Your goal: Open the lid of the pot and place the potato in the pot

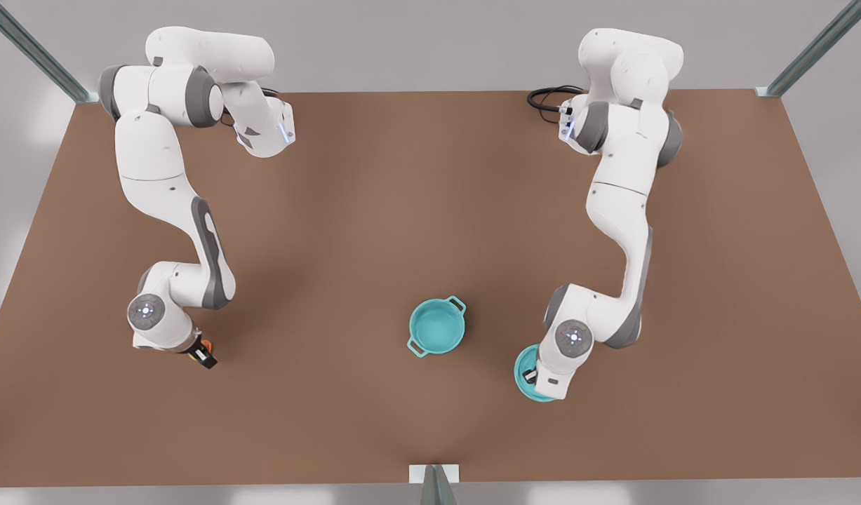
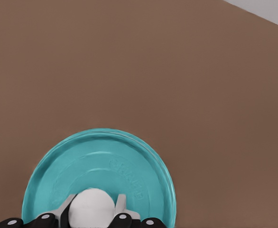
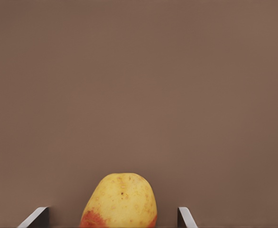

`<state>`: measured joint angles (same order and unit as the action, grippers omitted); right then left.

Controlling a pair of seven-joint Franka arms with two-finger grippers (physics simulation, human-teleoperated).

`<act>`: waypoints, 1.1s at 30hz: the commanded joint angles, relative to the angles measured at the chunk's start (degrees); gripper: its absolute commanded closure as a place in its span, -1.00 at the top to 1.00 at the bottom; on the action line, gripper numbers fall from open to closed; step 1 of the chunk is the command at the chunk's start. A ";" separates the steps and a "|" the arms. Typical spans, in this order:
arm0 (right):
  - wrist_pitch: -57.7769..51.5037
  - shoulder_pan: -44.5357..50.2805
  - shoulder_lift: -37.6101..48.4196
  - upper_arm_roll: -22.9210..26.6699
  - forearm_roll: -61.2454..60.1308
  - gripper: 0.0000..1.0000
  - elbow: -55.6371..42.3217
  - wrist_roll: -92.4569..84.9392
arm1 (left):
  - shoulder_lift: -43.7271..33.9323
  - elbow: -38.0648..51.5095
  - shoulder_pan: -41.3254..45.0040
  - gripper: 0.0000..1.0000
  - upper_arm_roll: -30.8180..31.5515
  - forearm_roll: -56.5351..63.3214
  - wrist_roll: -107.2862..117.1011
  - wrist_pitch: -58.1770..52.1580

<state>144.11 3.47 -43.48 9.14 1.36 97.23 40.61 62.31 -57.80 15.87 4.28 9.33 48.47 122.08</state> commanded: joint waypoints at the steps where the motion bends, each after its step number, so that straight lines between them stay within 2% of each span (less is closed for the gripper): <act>1: 1.00 -0.13 0.07 -0.52 -0.04 1.00 0.06 2.37 | 0.35 0.05 -0.05 -0.07 0.11 -0.28 -12.87 2.99; 2: 0.91 -0.13 0.07 -0.61 -0.04 1.00 0.06 2.54 | 0.26 0.14 -0.05 -0.05 0.03 -0.28 -13.39 2.90; 3: 1.00 -0.13 0.07 -0.70 -0.04 1.00 0.15 2.46 | -0.26 0.14 -0.05 1.00 -0.15 -0.28 -15.50 1.85; 5: 1.00 -0.22 0.07 -0.70 0.05 0.98 0.06 2.46 | -1.40 0.14 -0.32 1.00 -0.15 -0.28 -18.05 -0.70; 7: 1.00 -1.19 0.07 -0.79 0.31 0.98 0.06 2.28 | -7.20 0.14 -5.41 1.00 2.48 -1.15 -35.98 -12.03; 9: 1.00 -1.63 0.07 -0.87 0.93 0.97 -0.03 2.28 | -16.95 0.05 -8.05 1.00 4.07 -5.72 -41.69 -27.06; 10: 1.00 -1.80 0.07 -1.14 0.93 0.91 0.06 2.28 | -25.21 -2.05 -10.33 1.00 3.89 -9.24 -44.60 -35.23; 12: 1.00 -1.80 0.07 -1.14 0.93 0.79 0.06 2.63 | -45.43 -22.26 -16.75 1.00 3.54 -11.97 -47.59 -32.87; 13: 1.00 -1.80 0.07 -1.31 0.93 0.79 0.06 2.72 | -52.27 -27.61 -18.33 1.00 3.19 -11.88 -48.20 -32.26; 14: 1.00 -1.80 -0.02 -1.31 0.93 0.76 0.06 2.81 | -56.34 -35.97 -18.16 1.00 3.28 -11.44 -48.03 -22.79; 16: 1.00 -1.80 -0.02 -1.31 0.93 0.64 0.06 2.81 | -51.16 -31.42 -17.81 1.00 3.28 -11.26 -48.20 -21.53; 22: 1.00 -1.80 -0.02 -1.31 0.93 0.19 0.06 2.90 | -50.71 -30.89 -16.84 1.00 3.46 -11.26 -48.11 -22.15; 29: -1.46 -1.80 3.14 -3.42 0.31 0.14 0.50 3.07 | -50.10 -30.89 -16.93 1.00 3.45 -11.26 -48.20 -22.06; 33: -3.57 -1.10 6.57 -7.02 0.14 0.14 0.76 3.78 | -50.01 -30.88 -17.02 1.00 3.45 -11.26 -48.20 -22.06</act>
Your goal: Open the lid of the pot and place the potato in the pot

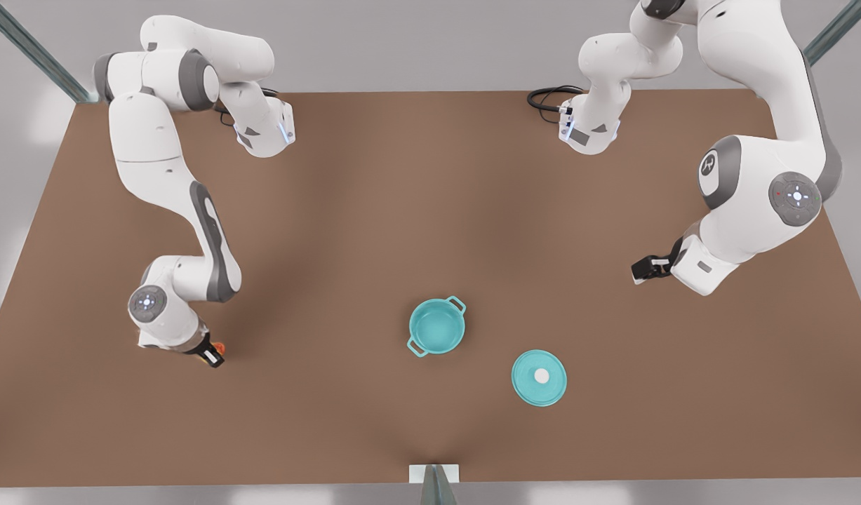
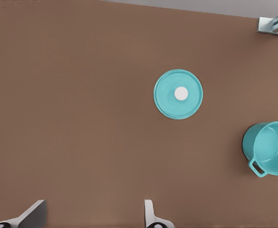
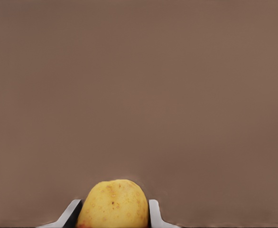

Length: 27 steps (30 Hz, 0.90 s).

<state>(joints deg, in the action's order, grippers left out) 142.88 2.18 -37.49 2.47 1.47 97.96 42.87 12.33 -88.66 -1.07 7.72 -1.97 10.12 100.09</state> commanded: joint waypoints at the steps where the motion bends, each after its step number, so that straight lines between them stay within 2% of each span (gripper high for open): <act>1: -2.52 0.28 1.54 -1.77 0.03 0.14 0.04 1.51 | -0.12 -0.03 0.02 1.00 0.02 0.04 -9.86 -0.08; 7: -7.97 10.12 6.55 -1.86 -0.24 0.14 -0.14 2.47 | -0.12 0.06 0.02 1.00 0.02 0.04 -9.68 -0.08; 14: -9.55 21.38 7.08 -1.60 -8.93 0.13 -1.72 12.23 | -0.91 0.59 0.10 1.00 0.28 0.04 -9.33 -0.34; 15: -9.55 24.18 7.08 0.07 -11.22 0.13 -1.81 12.94 | -0.82 0.59 0.19 1.00 0.28 0.04 -9.15 -0.34; 17: -9.55 34.12 6.82 8.77 -18.07 0.13 -3.12 12.94 | -0.73 0.68 0.19 1.00 0.37 -0.05 -9.24 -0.34; 18: -9.55 36.49 6.29 10.36 -20.36 0.13 -3.91 12.94 | -0.12 0.68 -0.07 1.00 0.28 0.04 -9.24 -0.08; 21: -9.20 39.13 3.92 10.62 -26.25 0.15 -7.96 13.03 | 0.24 3.58 -1.83 1.00 -0.60 -0.84 -9.33 -0.25; 27: -8.50 42.47 -1.97 10.36 -33.19 0.16 -16.83 14.08 | 0.59 3.40 -2.09 1.00 -0.60 -0.05 -9.68 0.36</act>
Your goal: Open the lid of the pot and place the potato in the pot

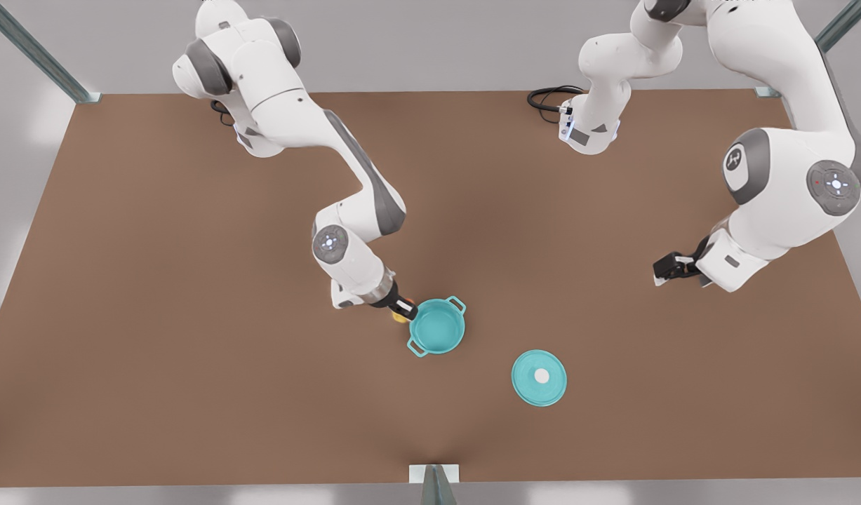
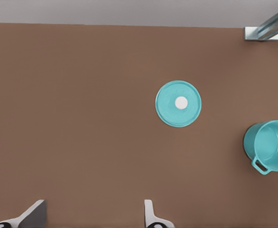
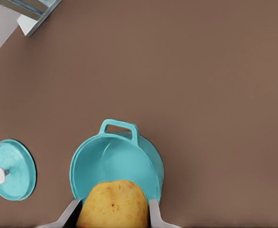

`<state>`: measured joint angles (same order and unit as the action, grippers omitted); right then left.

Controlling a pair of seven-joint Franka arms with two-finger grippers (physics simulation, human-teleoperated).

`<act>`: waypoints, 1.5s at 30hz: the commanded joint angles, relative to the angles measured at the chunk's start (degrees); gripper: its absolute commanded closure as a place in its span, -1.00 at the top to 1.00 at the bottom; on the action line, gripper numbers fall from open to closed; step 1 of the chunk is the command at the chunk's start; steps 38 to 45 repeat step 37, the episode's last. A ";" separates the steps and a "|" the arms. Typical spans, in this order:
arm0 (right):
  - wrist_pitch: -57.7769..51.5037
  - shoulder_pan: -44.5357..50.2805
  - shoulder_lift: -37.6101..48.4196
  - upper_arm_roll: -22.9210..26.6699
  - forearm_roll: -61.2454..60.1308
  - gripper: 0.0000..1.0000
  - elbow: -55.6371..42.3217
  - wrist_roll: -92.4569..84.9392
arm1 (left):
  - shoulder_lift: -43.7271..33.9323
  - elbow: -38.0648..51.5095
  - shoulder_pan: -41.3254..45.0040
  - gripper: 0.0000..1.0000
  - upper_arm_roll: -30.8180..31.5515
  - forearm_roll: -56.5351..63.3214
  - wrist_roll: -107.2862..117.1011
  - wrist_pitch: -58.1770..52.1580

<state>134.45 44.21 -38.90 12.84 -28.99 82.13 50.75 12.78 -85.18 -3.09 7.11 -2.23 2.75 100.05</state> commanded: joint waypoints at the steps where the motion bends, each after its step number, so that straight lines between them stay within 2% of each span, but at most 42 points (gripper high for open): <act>1: 2.05 1.05 -1.52 0.08 -4.32 0.16 -1.18 6.20 | 0.14 0.11 -0.25 1.00 0.01 0.21 -2.31 0.49; 8: 4.25 3.42 -10.05 0.87 -6.08 0.16 -7.86 7.26 | 0.32 0.19 -0.16 1.00 0.01 2.05 -2.05 0.58; 17: 8.99 3.34 -15.85 1.75 -7.04 0.19 -12.26 8.05 | 0.49 0.19 -0.25 1.00 0.01 2.14 -1.87 0.58; 18: 8.99 3.34 -15.85 1.93 -7.13 0.78 -12.26 8.05 | 0.49 0.11 -0.16 1.00 0.01 2.14 -1.87 0.58; 19: 8.99 3.34 -15.85 2.19 -7.13 1.00 -12.26 7.87 | 0.49 0.19 -0.25 1.00 0.01 2.14 -1.87 0.58; 22: 8.90 3.34 -15.41 2.72 -7.66 1.00 -12.26 7.96 | 0.41 0.19 -0.16 1.00 0.01 1.96 -1.69 0.49; 23: 6.63 3.34 -11.20 2.89 -7.57 1.00 -11.82 9.45 | -0.21 0.19 -0.08 1.00 0.10 1.70 -1.69 -0.03; 24: -2.84 3.42 -6.64 4.99 -5.74 1.00 -11.56 9.63 | -0.39 0.19 0.01 1.00 0.27 1.61 -1.69 -0.30; 25: -15.34 2.20 -1.97 6.06 3.05 1.00 -11.03 8.93 | -0.12 0.46 -0.07 1.00 0.27 1.52 -1.69 -0.12; 26: -20.52 -0.34 1.79 5.71 8.66 1.00 -8.58 6.40 | 0.23 0.63 0.10 1.00 0.27 1.79 -1.69 0.23; 28: -32.75 -10.37 10.25 5.62 18.96 1.00 -1.72 -21.37 | 0.93 2.13 0.36 1.00 0.27 1.35 -1.78 0.40; 30: -32.58 -20.21 15.78 5.62 26.17 1.00 7.33 -44.14 | 2.08 2.74 -0.07 1.00 0.18 0.12 -2.22 0.93; 31: -21.97 -21.80 19.65 5.62 29.08 1.00 17.43 -44.51 | 2.25 3.27 -0.16 1.00 0.10 -0.23 -2.31 0.93; 32: -16.15 -24.87 21.06 5.53 29.25 1.00 22.37 -44.86 | 2.60 3.27 -0.60 1.00 0.01 -0.32 -2.40 0.93; 34: -16.67 -31.82 20.45 5.44 24.51 1.00 18.51 -53.30 | 2.60 3.27 -0.60 1.00 0.01 -0.15 -2.40 1.28; 45: -16.76 -31.91 18.78 4.92 24.51 1.00 16.48 -53.04 | 2.51 3.27 -0.51 1.00 0.01 -0.06 -2.31 1.28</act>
